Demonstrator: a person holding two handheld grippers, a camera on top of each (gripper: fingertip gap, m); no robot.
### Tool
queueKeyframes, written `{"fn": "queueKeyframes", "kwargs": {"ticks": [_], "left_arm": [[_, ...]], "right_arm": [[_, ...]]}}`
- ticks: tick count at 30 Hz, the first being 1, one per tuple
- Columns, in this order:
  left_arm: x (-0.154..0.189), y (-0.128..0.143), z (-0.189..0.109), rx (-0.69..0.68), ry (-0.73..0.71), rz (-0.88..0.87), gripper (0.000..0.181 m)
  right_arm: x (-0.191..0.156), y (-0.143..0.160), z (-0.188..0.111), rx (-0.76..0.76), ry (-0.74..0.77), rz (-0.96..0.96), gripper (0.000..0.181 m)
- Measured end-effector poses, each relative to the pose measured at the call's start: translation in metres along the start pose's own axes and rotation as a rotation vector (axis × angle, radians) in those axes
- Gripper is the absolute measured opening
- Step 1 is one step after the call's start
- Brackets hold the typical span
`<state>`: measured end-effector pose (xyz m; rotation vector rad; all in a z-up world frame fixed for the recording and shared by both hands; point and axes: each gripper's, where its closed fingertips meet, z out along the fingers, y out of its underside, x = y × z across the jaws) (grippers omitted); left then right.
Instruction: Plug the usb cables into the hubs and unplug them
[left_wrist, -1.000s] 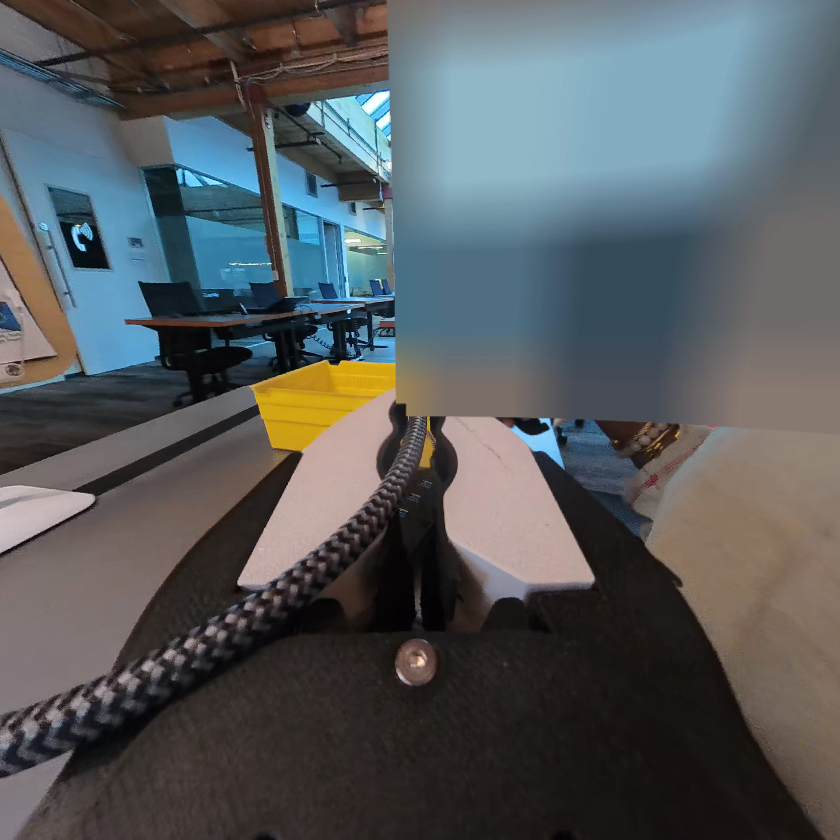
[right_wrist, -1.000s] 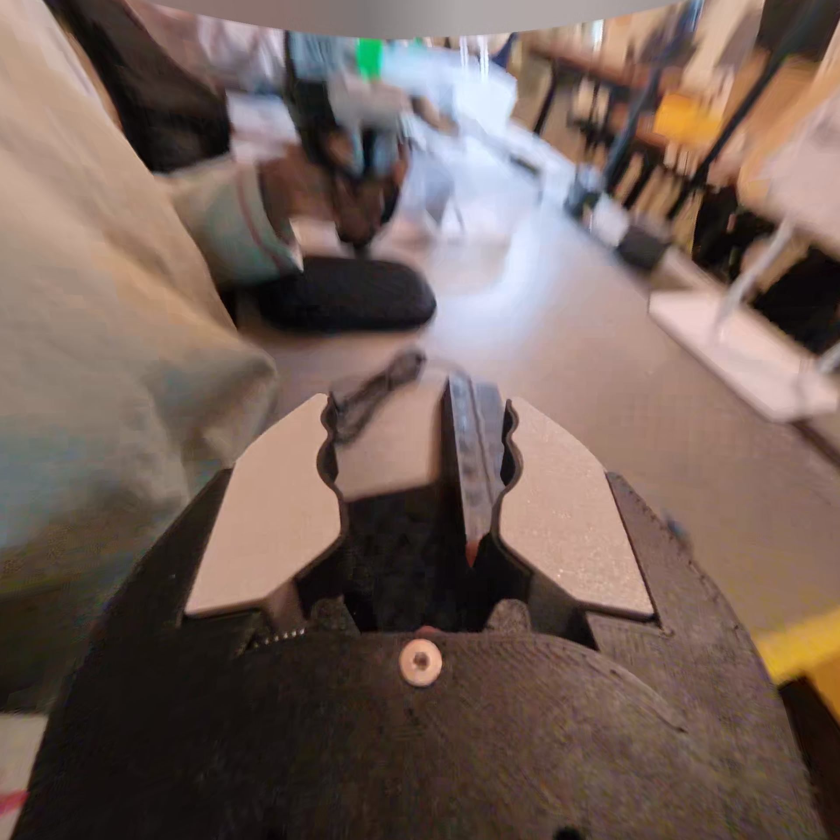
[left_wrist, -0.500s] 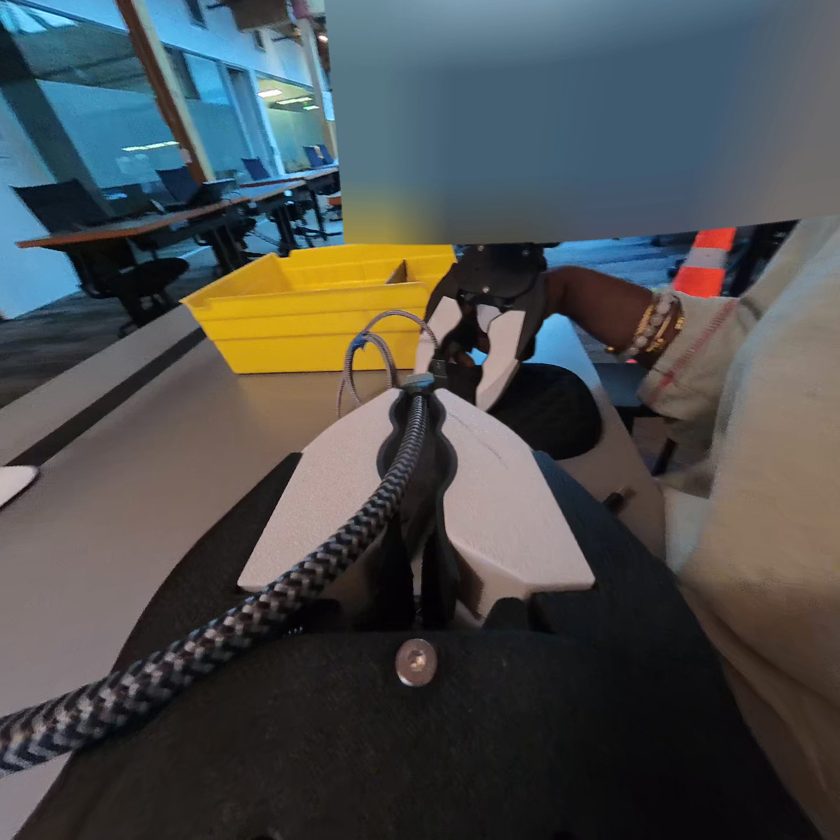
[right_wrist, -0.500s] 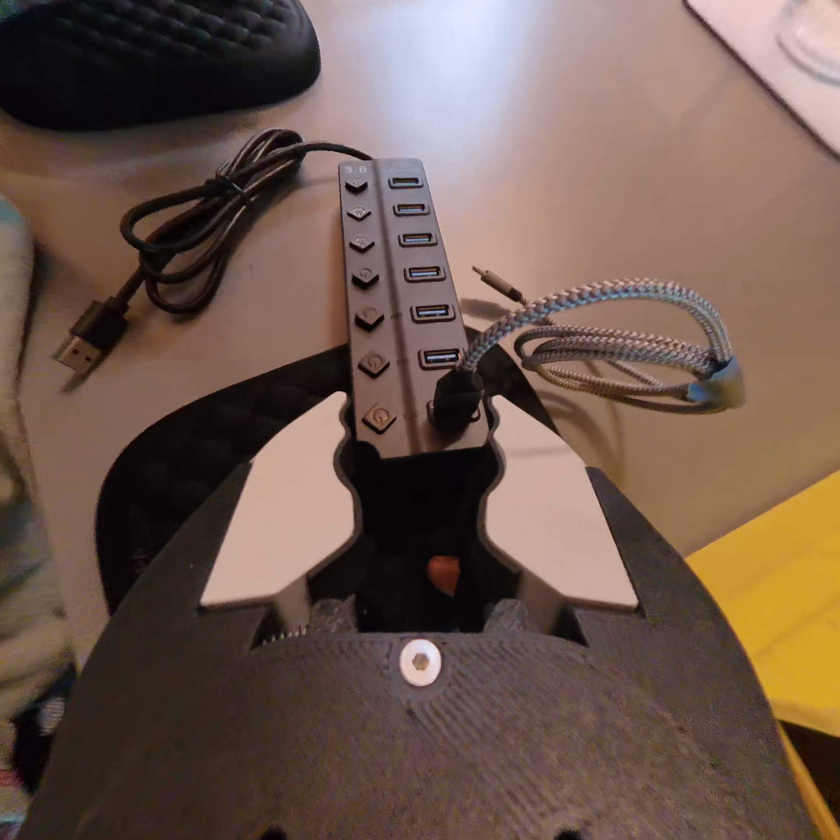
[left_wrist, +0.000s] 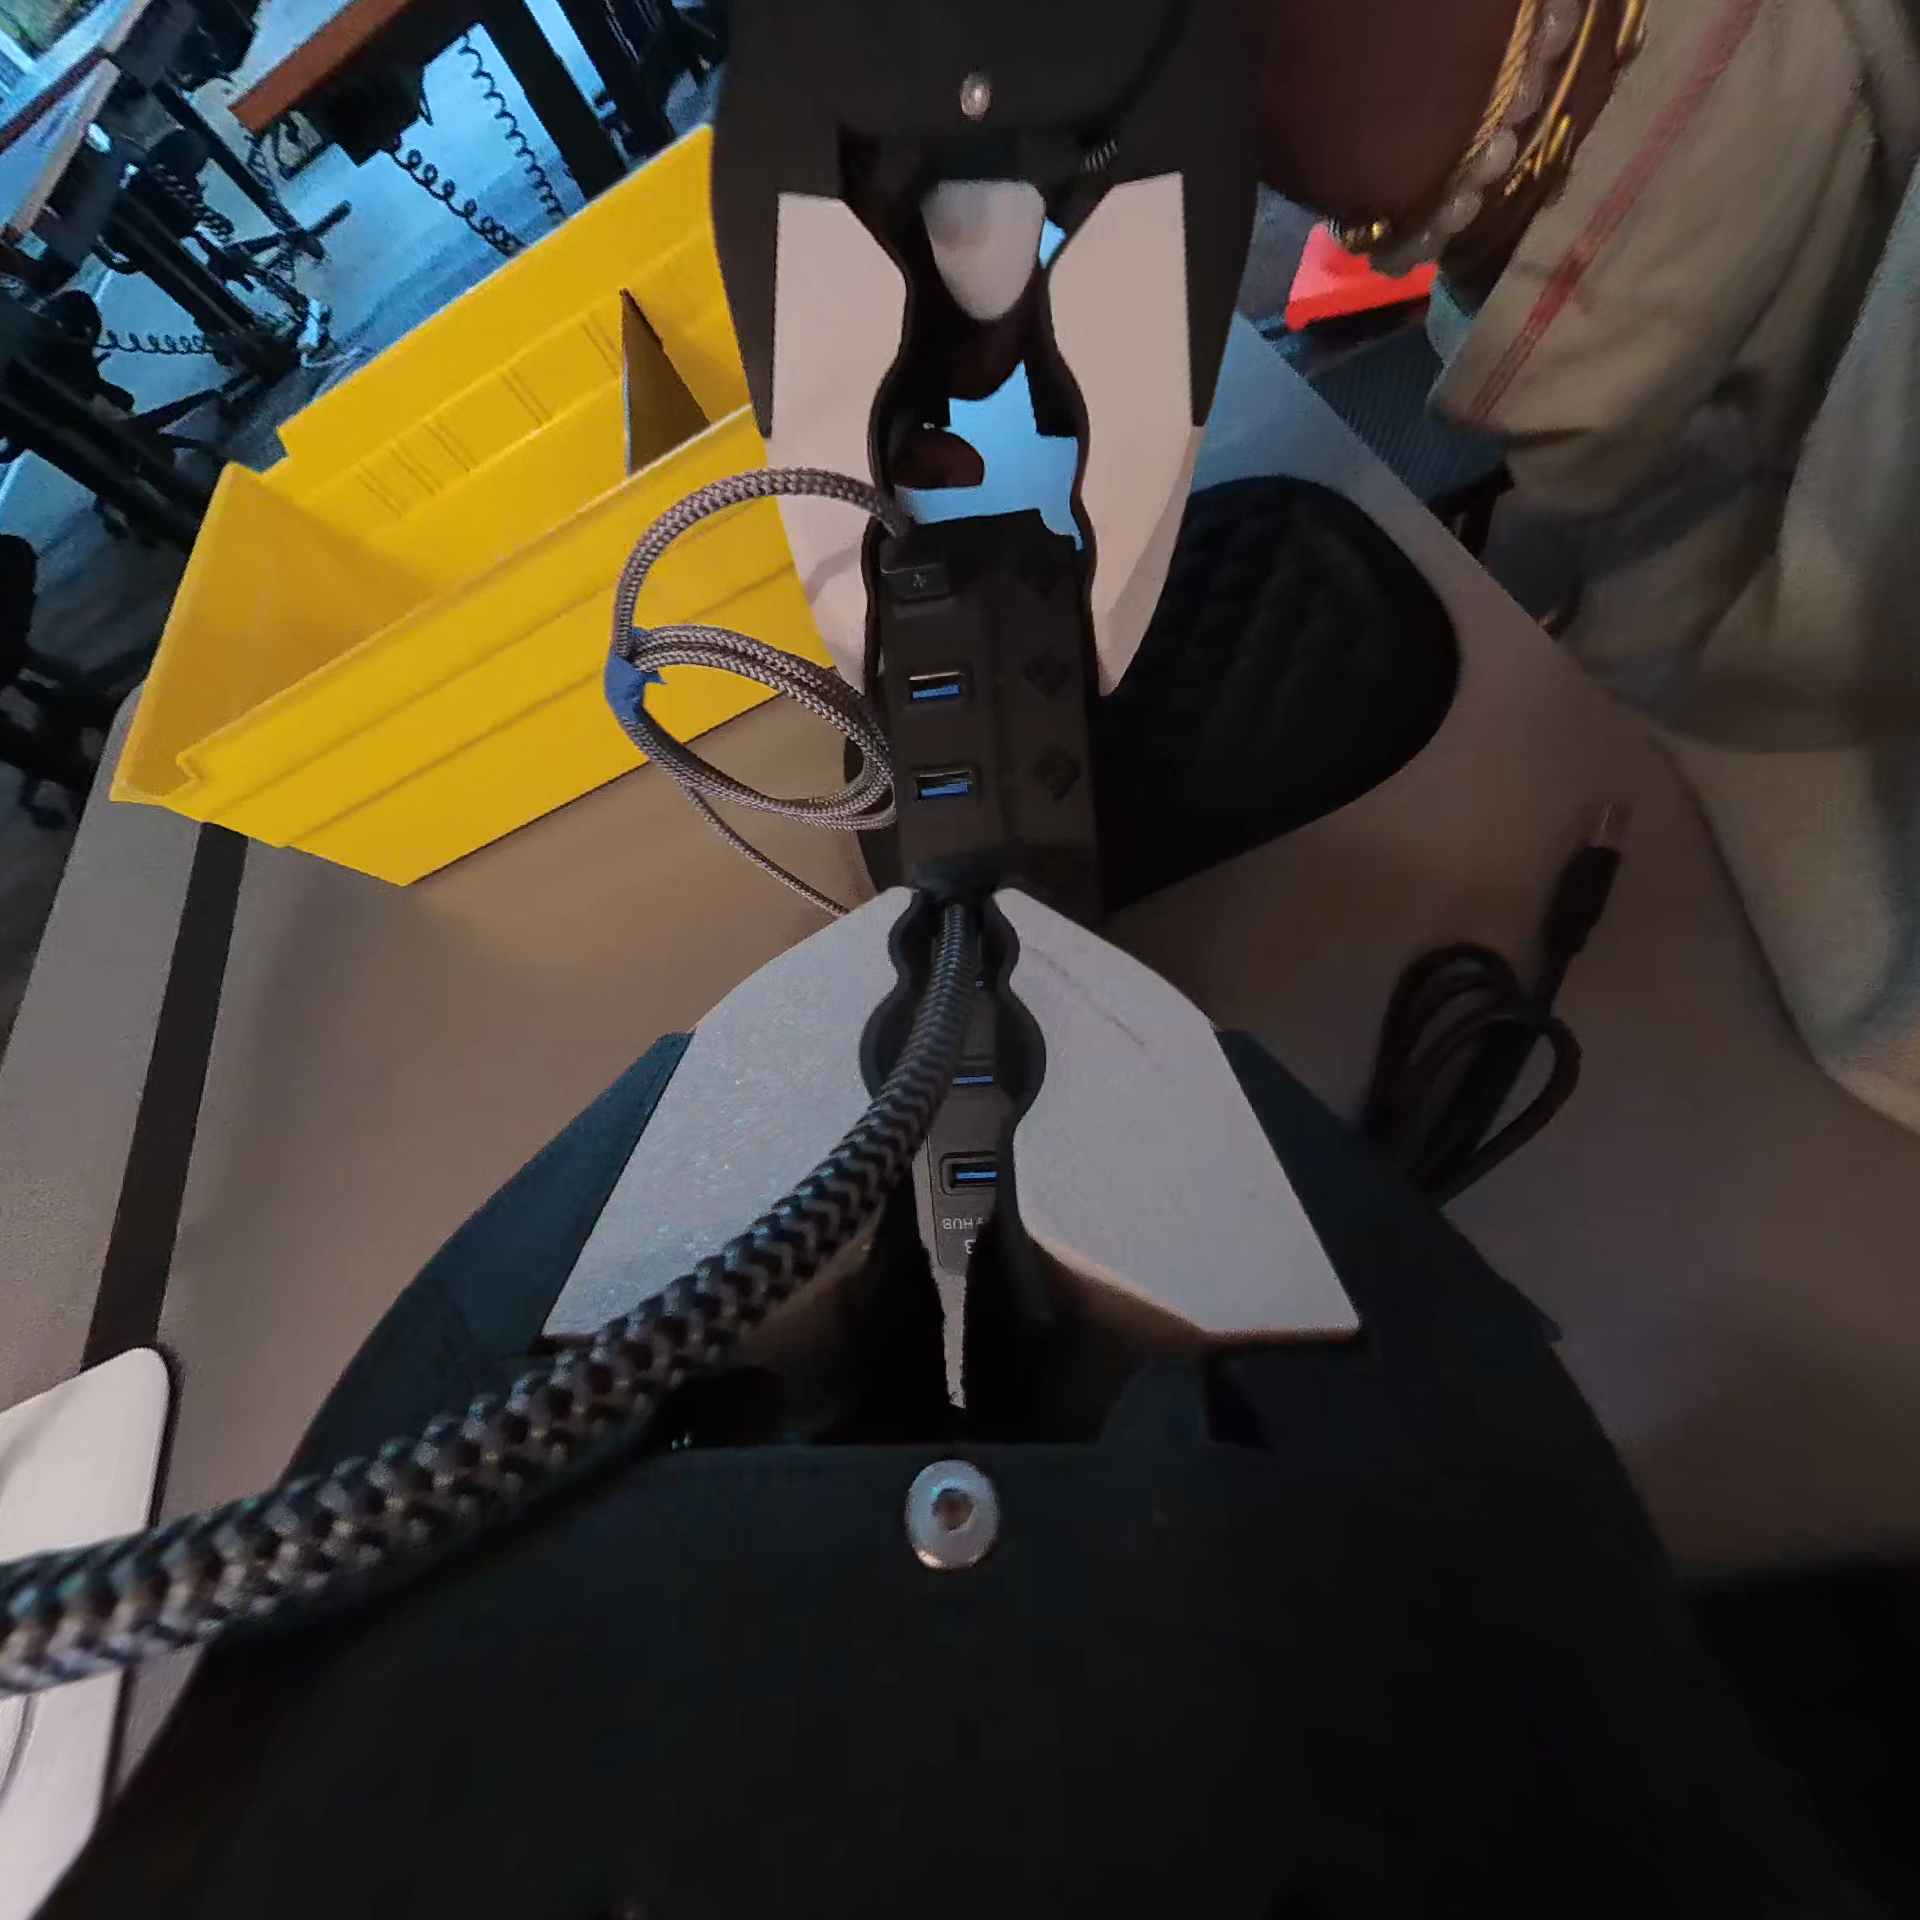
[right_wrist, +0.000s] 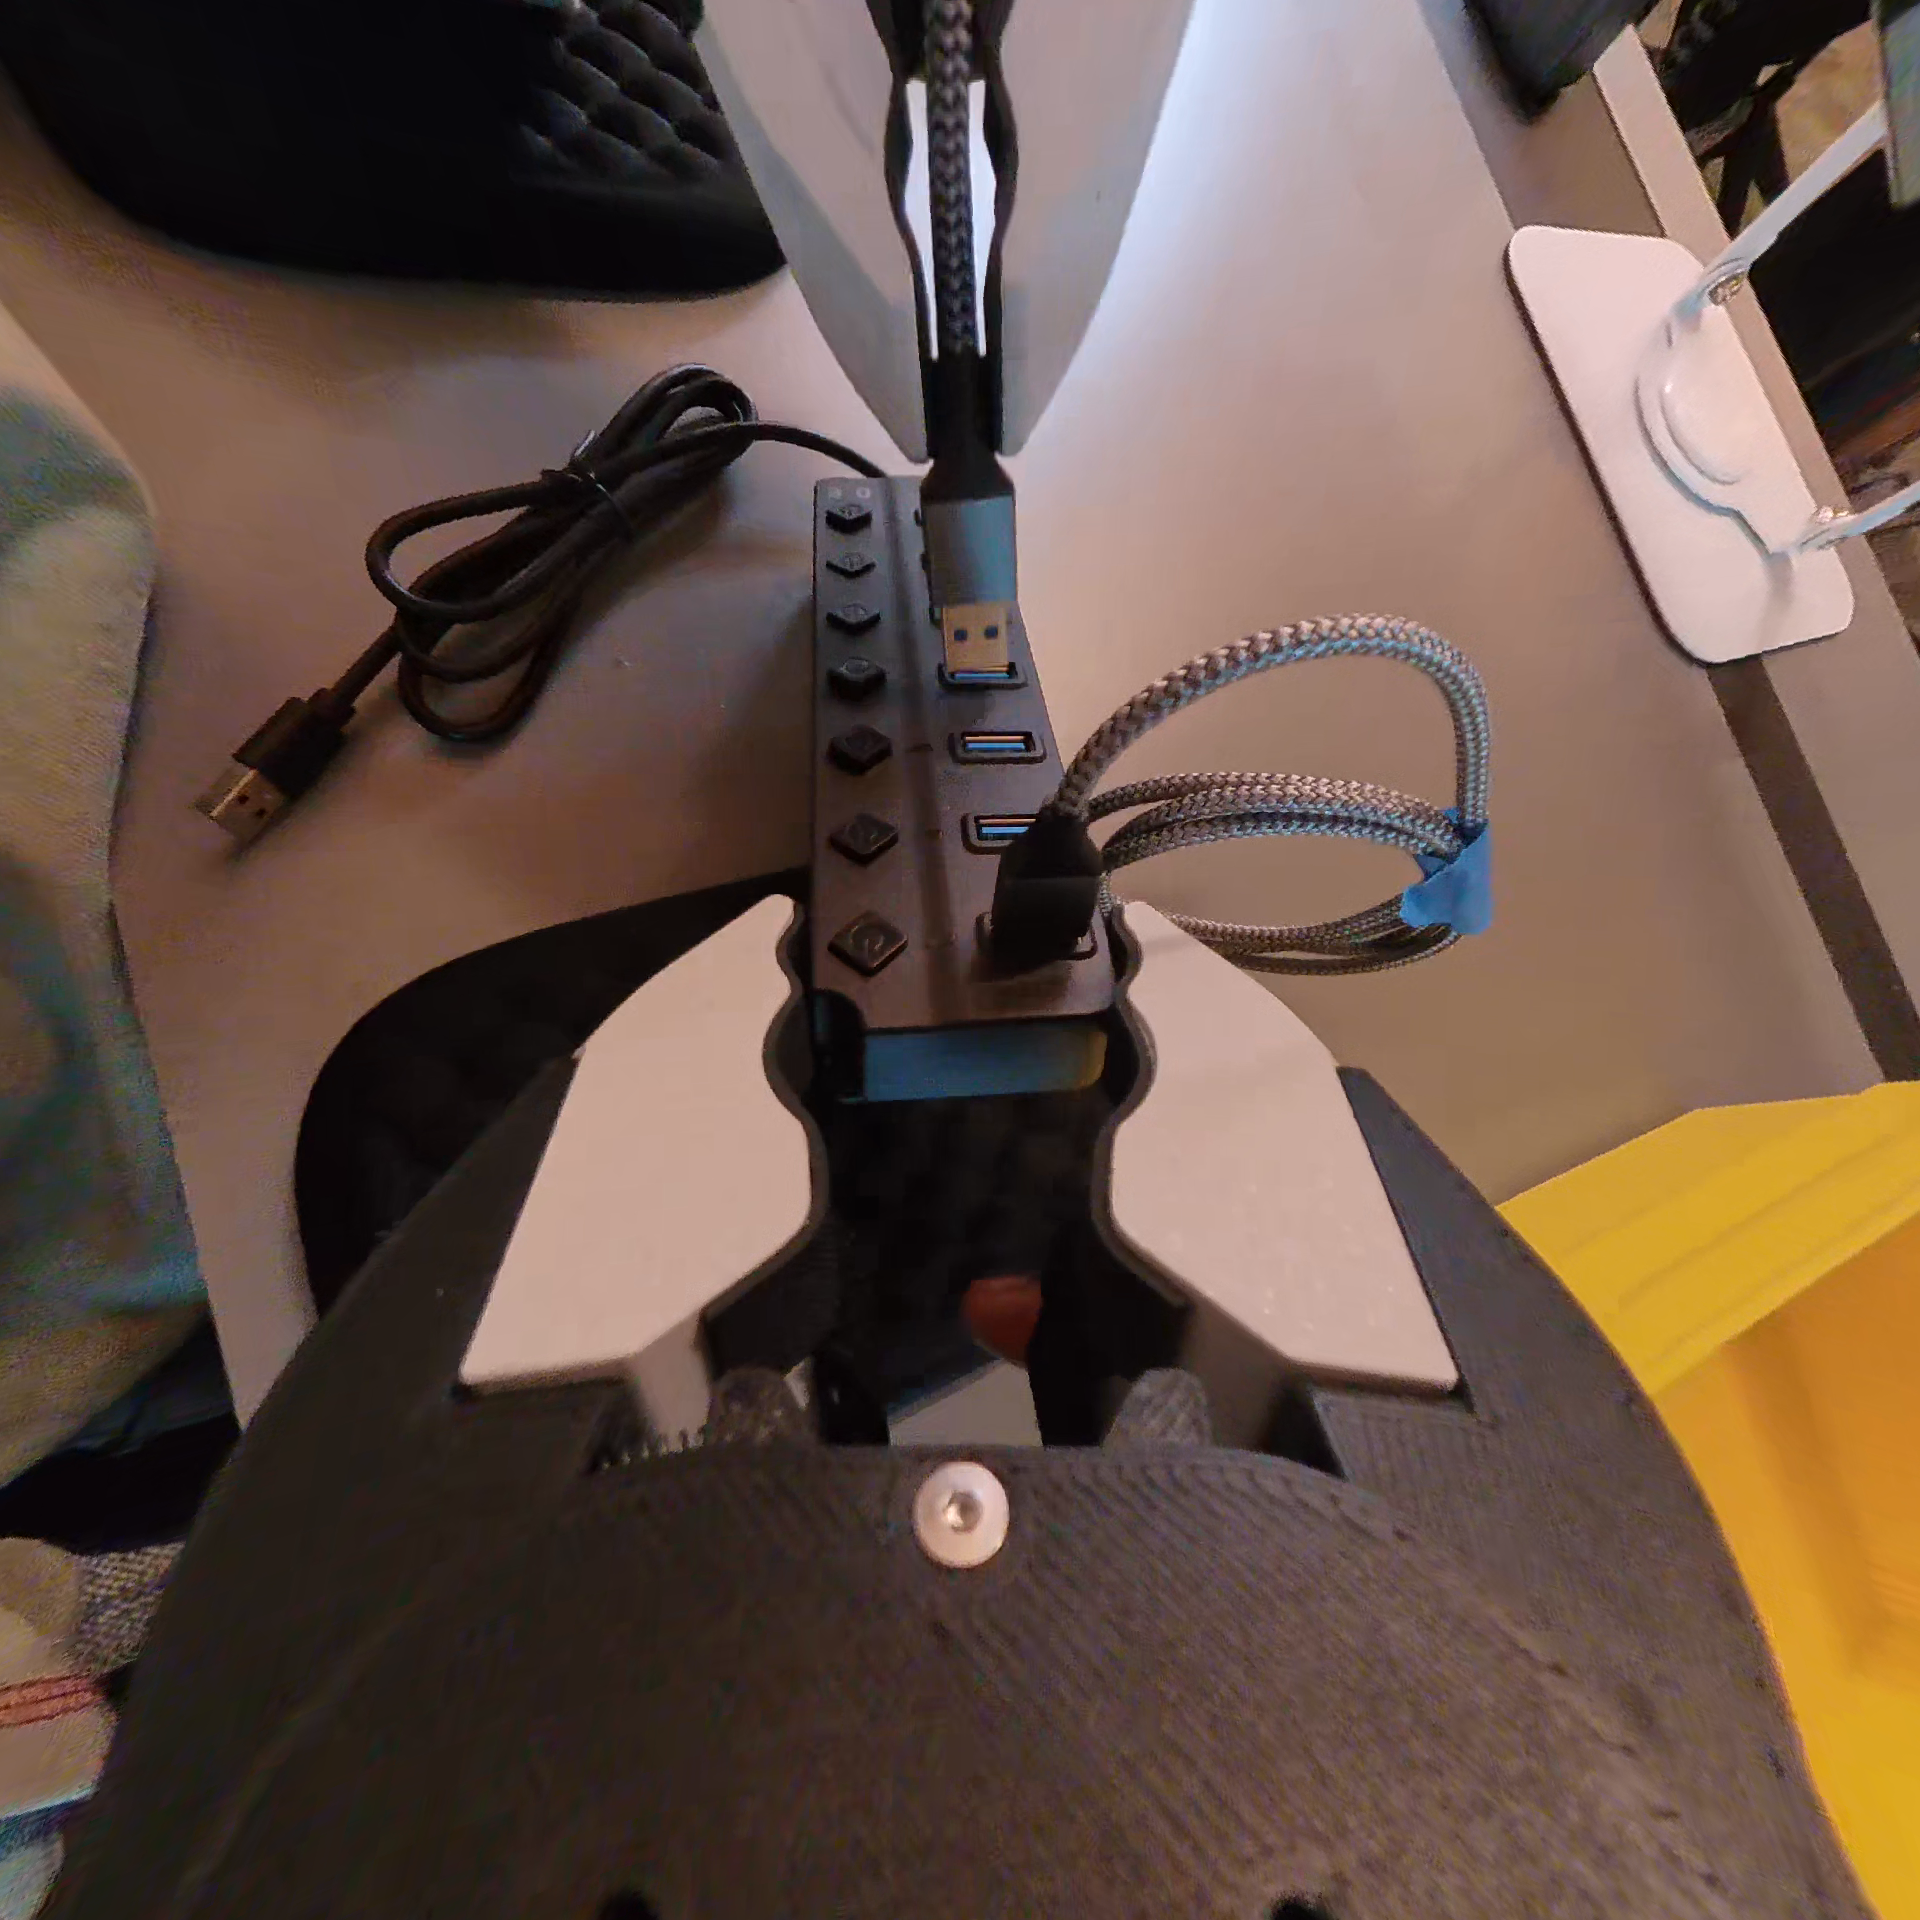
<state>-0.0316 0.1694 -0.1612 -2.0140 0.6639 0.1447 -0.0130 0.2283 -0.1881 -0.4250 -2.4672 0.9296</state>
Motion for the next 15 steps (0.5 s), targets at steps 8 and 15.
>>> {"fn": "queueKeyframes", "kwargs": {"ticks": [8, 15], "left_arm": [[-0.002, 0.006, 0.000, -0.124, 0.014, 0.036, 0.009], [-0.002, 0.002, 0.001, -0.128, 0.050, 0.030, 0.009]], "right_arm": [[0.000, -0.008, 0.001, -0.011, 0.015, -0.034, 0.055], [-0.002, -0.019, -0.002, 0.072, 0.003, -0.012, 0.054]]}}
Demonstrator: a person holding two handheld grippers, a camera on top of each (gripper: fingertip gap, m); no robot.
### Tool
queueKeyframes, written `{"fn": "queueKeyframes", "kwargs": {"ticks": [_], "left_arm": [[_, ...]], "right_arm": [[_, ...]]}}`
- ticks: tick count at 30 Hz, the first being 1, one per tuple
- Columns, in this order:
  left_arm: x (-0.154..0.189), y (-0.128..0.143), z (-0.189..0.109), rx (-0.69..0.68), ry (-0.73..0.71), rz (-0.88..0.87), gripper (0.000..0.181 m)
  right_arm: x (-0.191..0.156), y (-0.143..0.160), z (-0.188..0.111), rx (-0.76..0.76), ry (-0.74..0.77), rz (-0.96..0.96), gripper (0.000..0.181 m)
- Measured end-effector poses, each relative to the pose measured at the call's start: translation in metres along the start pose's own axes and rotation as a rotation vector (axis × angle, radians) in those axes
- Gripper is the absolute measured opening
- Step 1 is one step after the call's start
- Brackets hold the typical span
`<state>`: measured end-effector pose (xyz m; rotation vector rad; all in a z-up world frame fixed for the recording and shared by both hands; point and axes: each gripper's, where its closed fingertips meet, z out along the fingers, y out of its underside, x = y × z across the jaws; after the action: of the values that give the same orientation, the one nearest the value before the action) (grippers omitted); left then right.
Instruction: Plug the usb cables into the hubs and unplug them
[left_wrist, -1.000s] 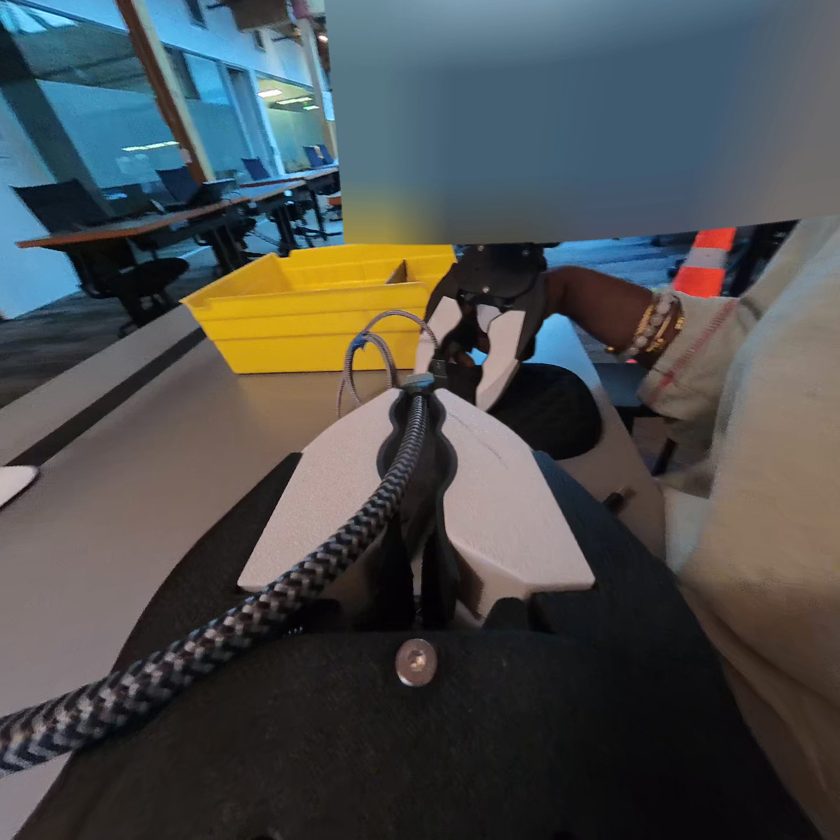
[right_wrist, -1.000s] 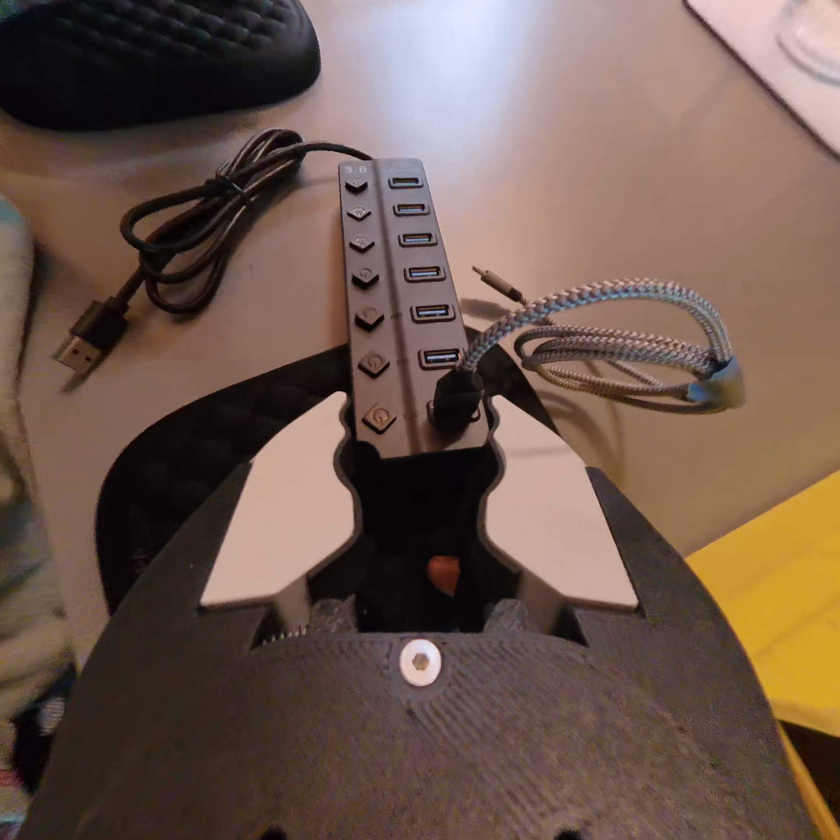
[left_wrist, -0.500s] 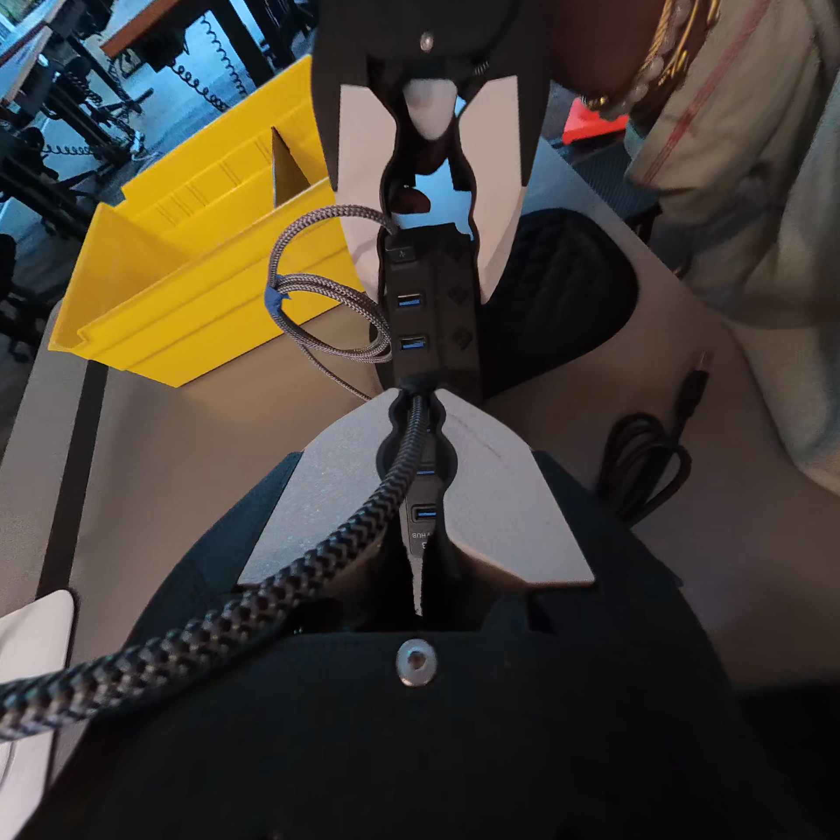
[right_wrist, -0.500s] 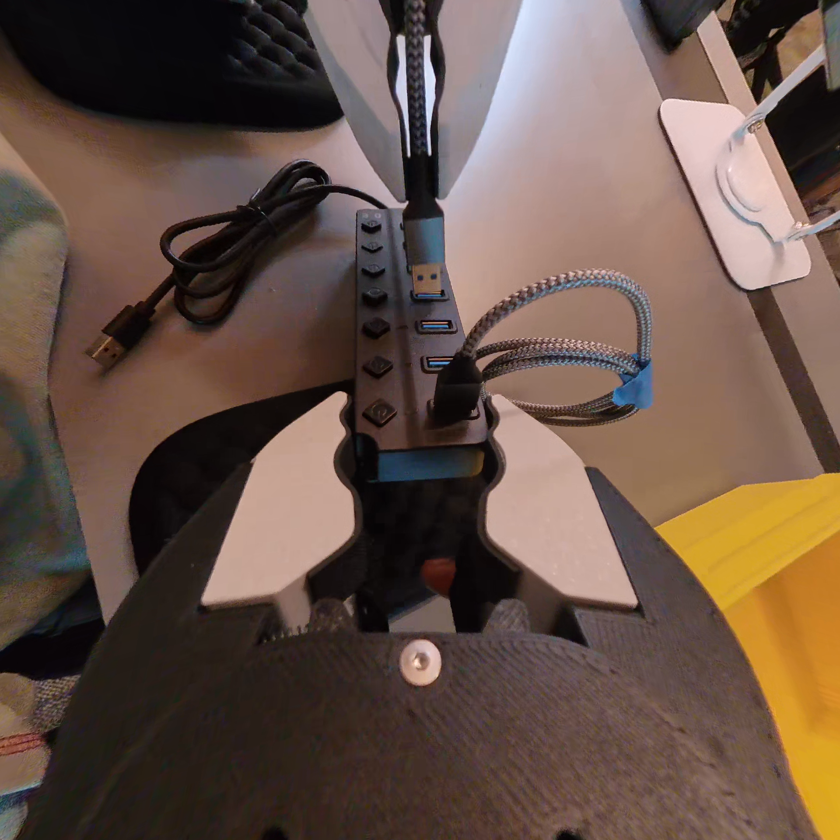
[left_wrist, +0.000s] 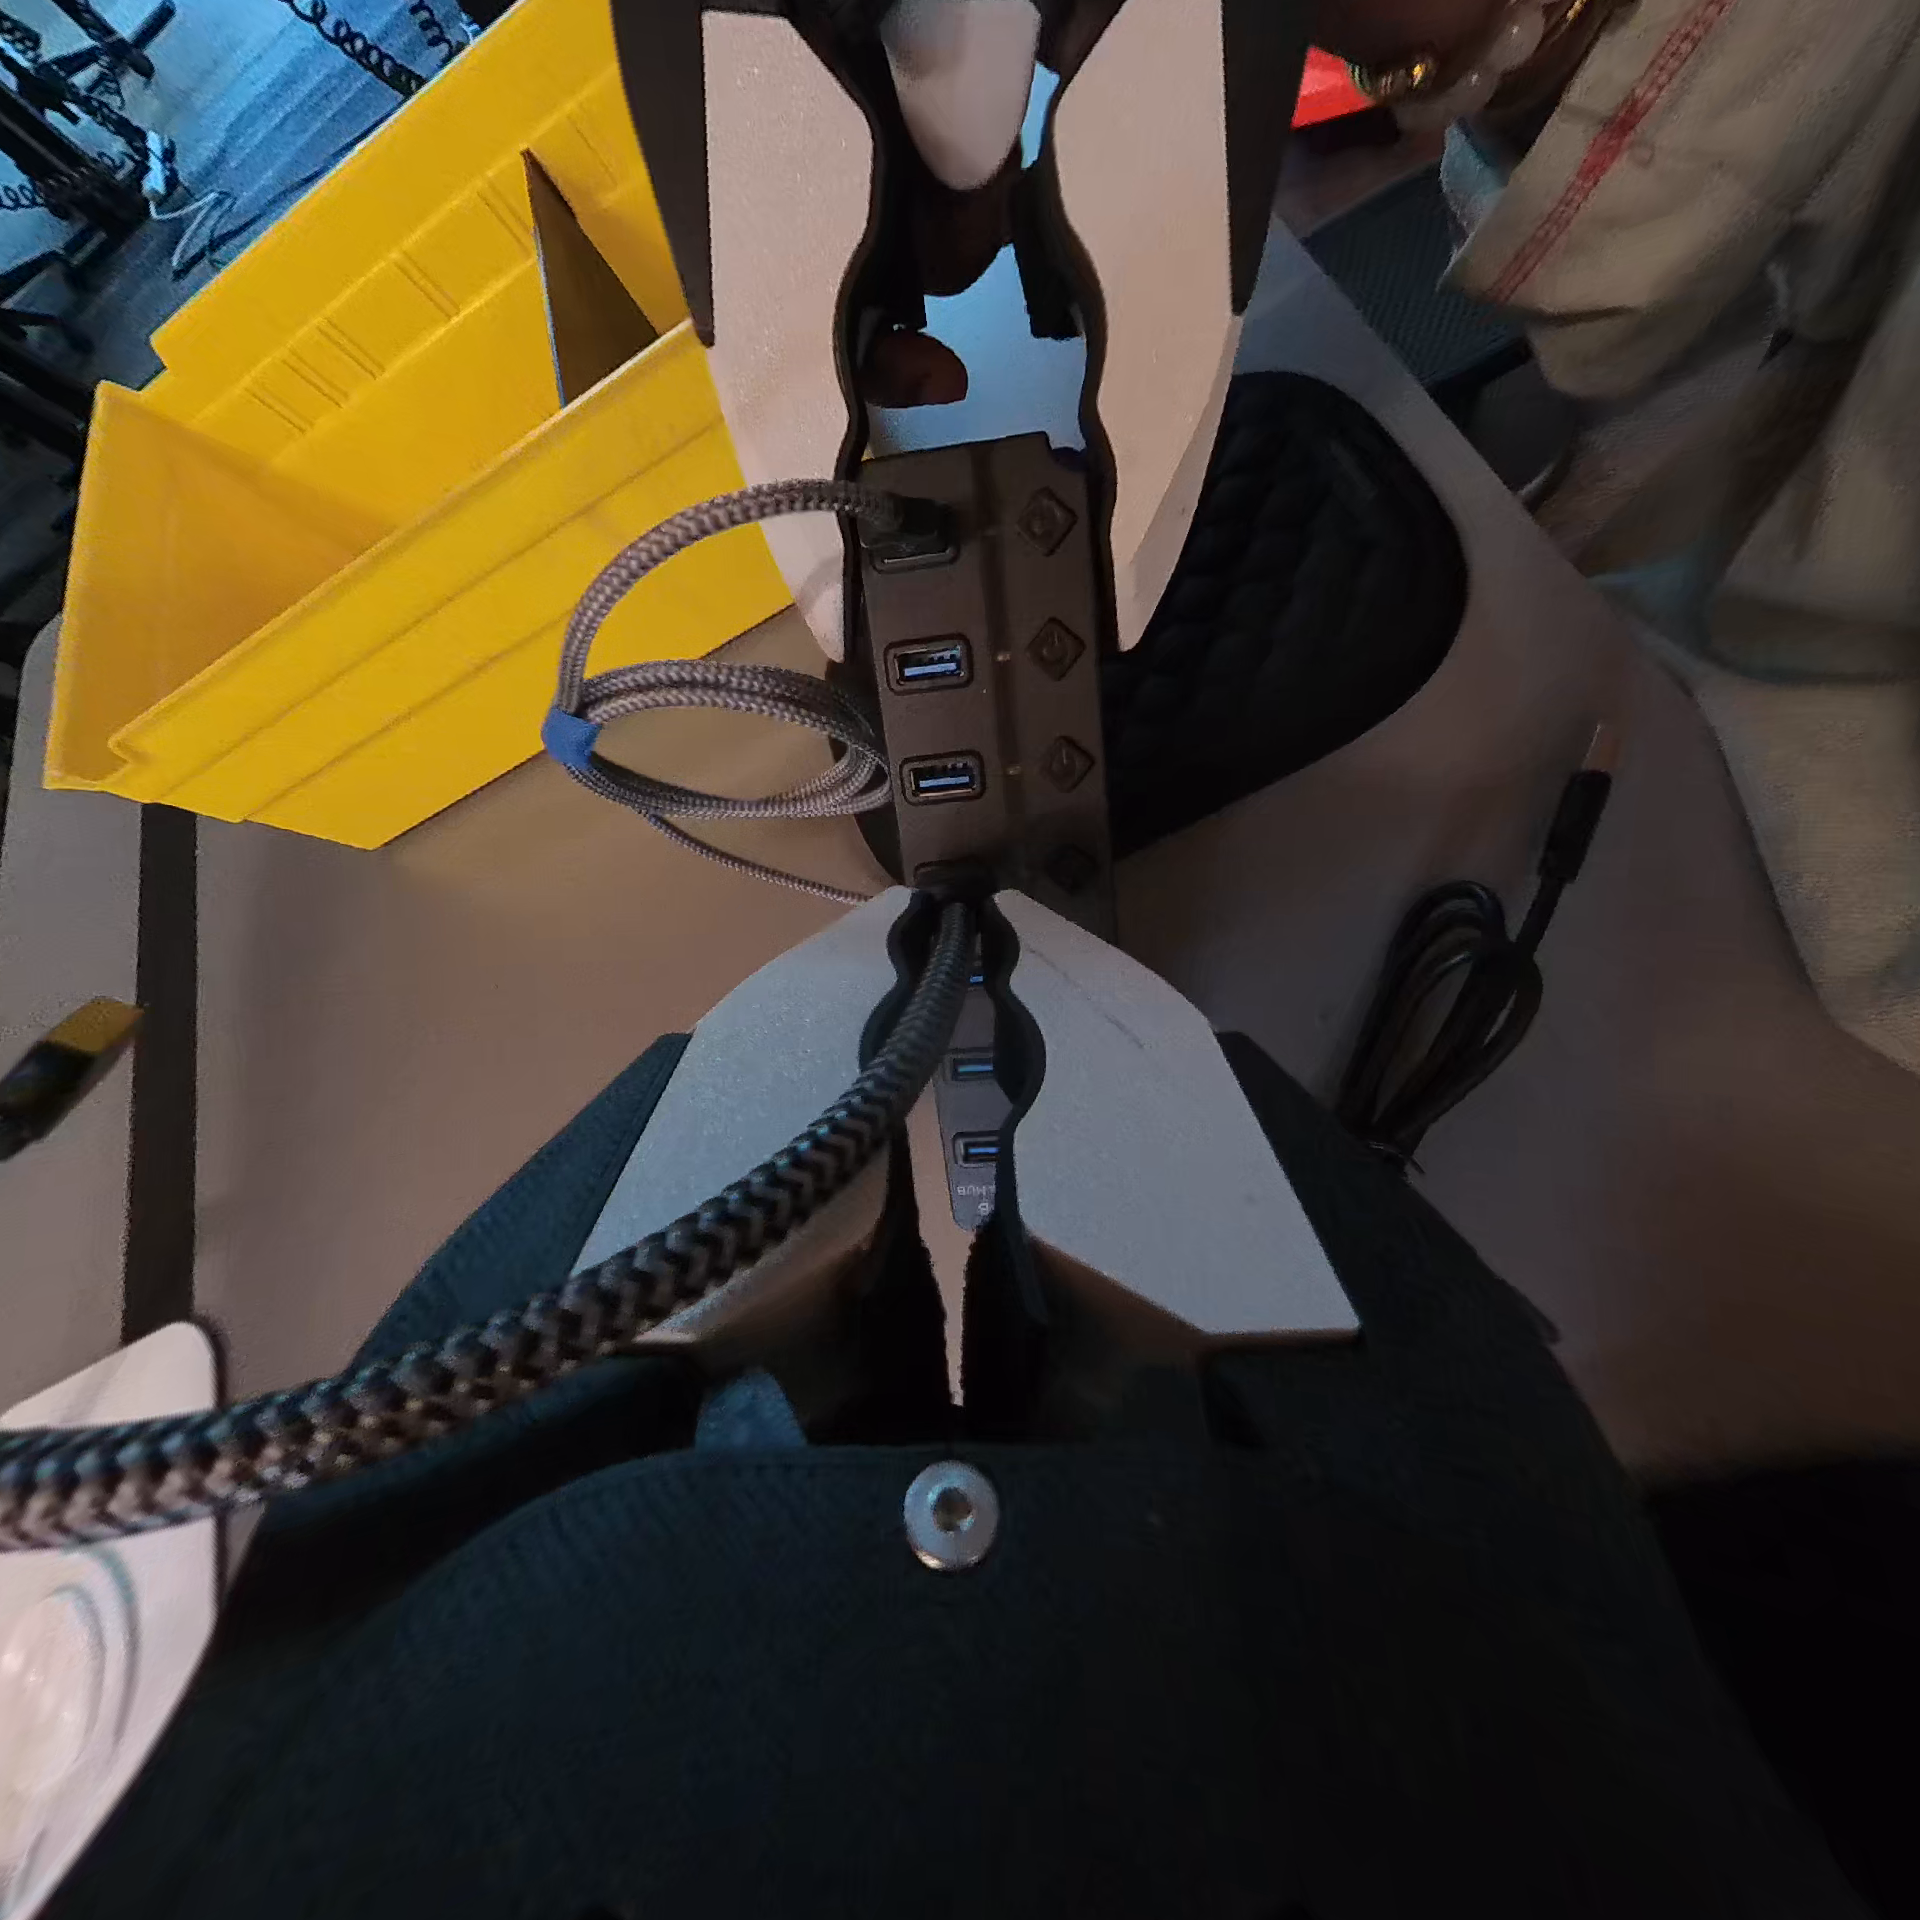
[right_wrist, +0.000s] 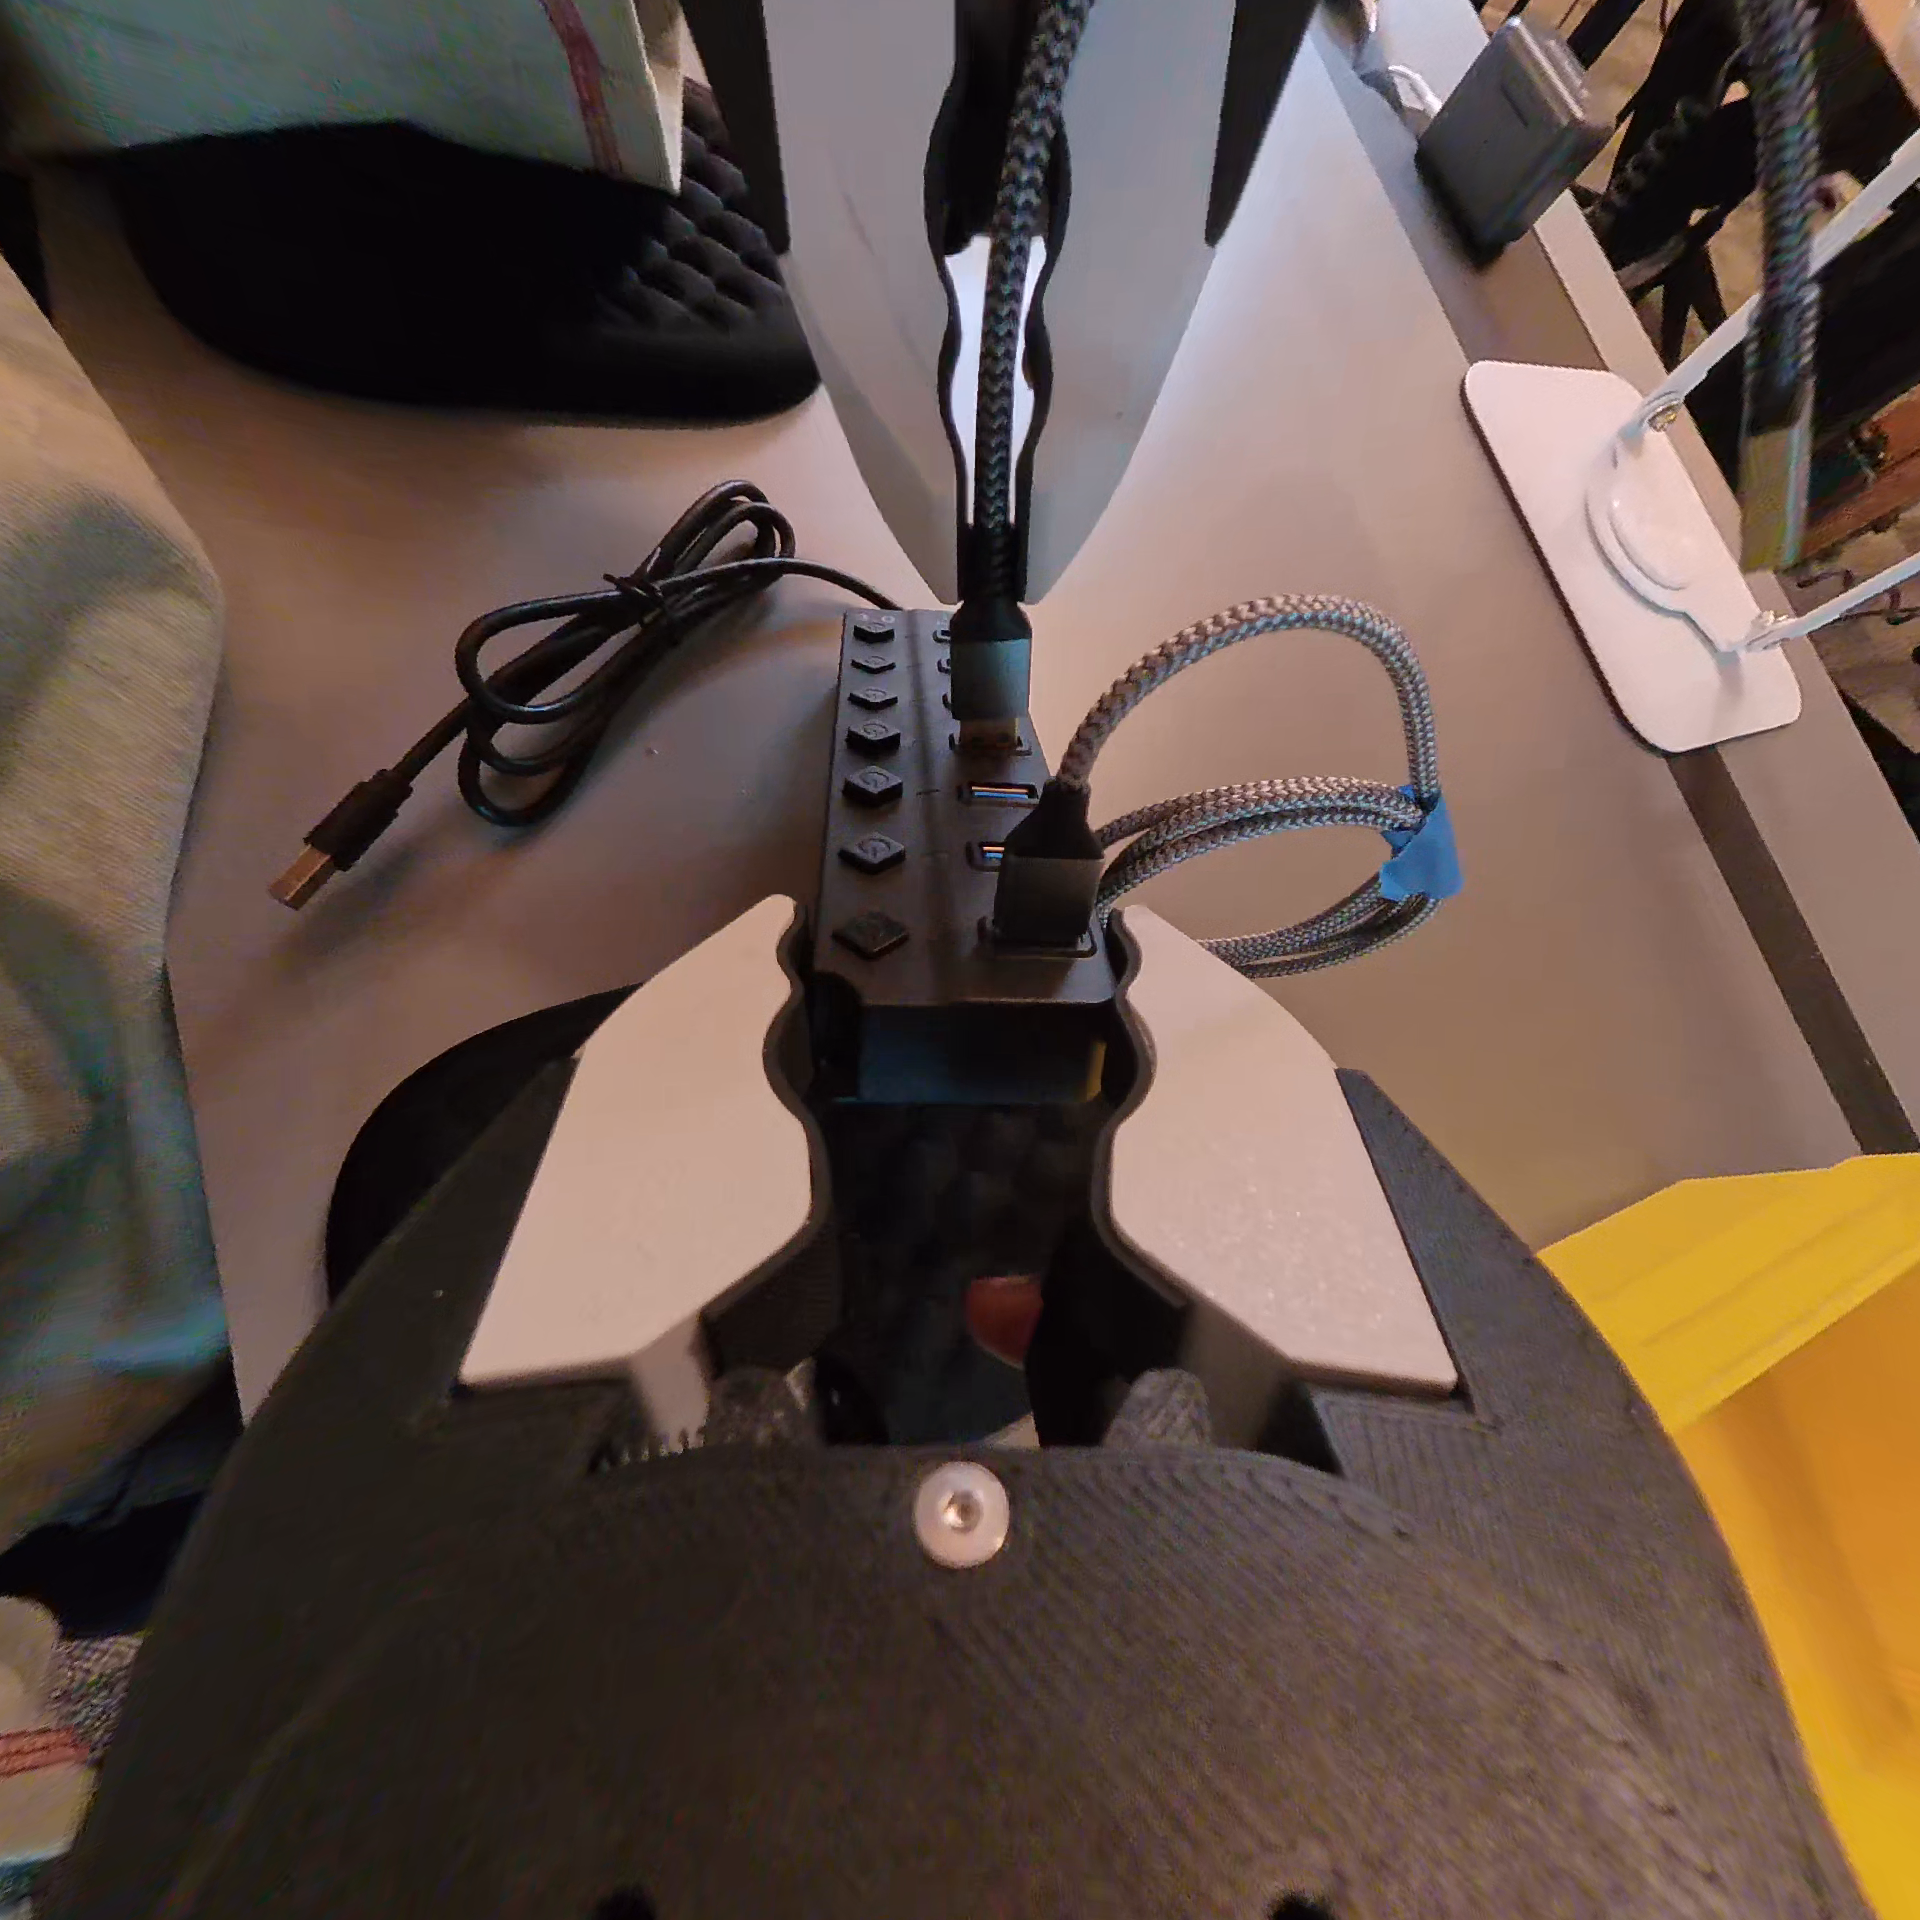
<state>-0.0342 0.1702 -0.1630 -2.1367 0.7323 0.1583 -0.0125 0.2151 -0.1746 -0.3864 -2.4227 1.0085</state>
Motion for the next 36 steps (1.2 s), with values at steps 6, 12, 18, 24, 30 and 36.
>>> {"fn": "queueKeyframes", "kwargs": {"ticks": [6, 12, 18, 24, 30, 36], "left_arm": [[0.000, 0.003, 0.001, 0.045, 0.059, -0.085, 0.010], [-0.001, 0.003, 0.010, 0.033, 0.087, -0.075, 0.010], [-0.001, 0.003, 0.018, -0.007, 0.095, -0.028, 0.010], [-0.005, 0.006, 0.028, -0.017, 0.141, -0.052, 0.010], [-0.002, 0.011, 0.044, -0.126, 0.211, -0.062, 0.010], [-0.001, 0.012, 0.047, -0.201, 0.200, -0.046, 0.010]], "right_arm": [[-0.002, -0.003, 0.000, 0.027, 0.007, -0.023, 0.054], [-0.007, 0.001, 0.001, 0.002, 0.003, -0.105, 0.051], [-0.004, 0.013, 0.003, 0.009, 0.008, -0.059, 0.049], [-0.001, 0.027, 0.007, 0.035, -0.015, 0.019, 0.049], [-0.006, 0.045, 0.017, 0.058, -0.069, 0.068, 0.048], [-0.007, 0.051, 0.019, 0.130, -0.082, 0.174, 0.051]]}}
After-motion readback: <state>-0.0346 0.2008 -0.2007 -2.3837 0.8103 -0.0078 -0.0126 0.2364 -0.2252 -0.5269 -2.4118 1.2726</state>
